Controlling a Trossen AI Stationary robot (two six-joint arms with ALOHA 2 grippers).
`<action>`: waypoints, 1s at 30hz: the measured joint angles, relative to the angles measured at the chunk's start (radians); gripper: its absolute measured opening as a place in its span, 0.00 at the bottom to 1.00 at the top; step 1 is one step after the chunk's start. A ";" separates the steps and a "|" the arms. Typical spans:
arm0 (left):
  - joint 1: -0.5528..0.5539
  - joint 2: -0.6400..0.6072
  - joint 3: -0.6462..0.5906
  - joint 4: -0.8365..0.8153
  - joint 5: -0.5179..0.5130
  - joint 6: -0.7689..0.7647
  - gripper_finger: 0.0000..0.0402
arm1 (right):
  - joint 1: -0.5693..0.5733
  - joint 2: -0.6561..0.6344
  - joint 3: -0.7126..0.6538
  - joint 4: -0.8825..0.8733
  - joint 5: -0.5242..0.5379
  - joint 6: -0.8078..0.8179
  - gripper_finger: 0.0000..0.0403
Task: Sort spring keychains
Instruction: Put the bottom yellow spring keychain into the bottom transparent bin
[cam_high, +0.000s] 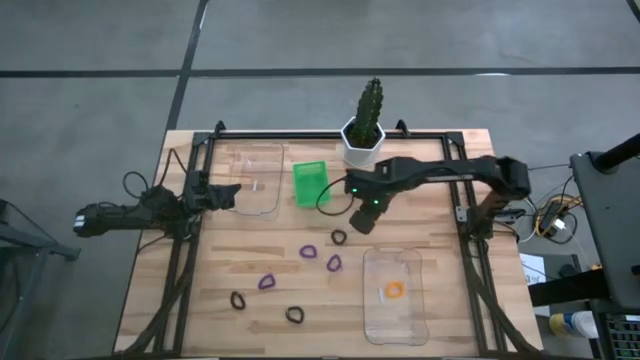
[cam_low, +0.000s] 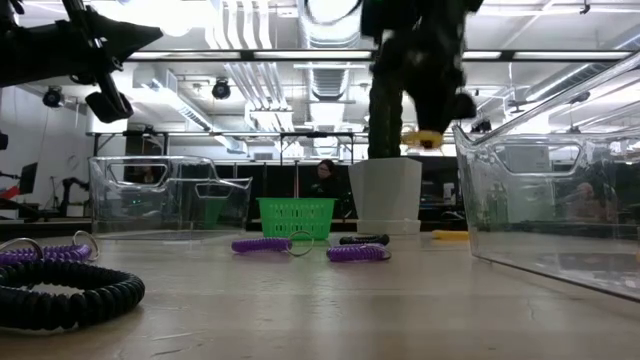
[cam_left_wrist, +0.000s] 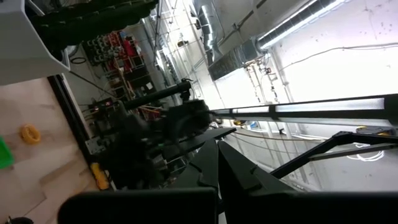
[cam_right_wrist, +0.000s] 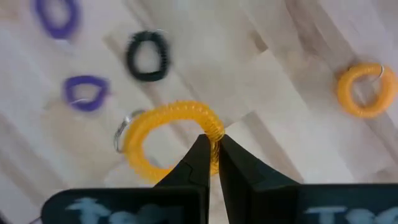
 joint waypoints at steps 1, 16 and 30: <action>0.000 0.000 0.000 -0.002 0.000 0.000 0.00 | 0.014 -0.023 0.000 -0.004 0.000 0.019 0.03; 0.000 0.009 0.000 -0.065 -0.014 0.000 0.00 | 0.385 -0.222 -0.001 -0.005 -0.102 0.138 0.03; 0.000 0.010 0.000 -0.065 -0.015 -0.007 0.00 | 0.540 0.047 -0.047 -0.006 -0.101 0.171 0.03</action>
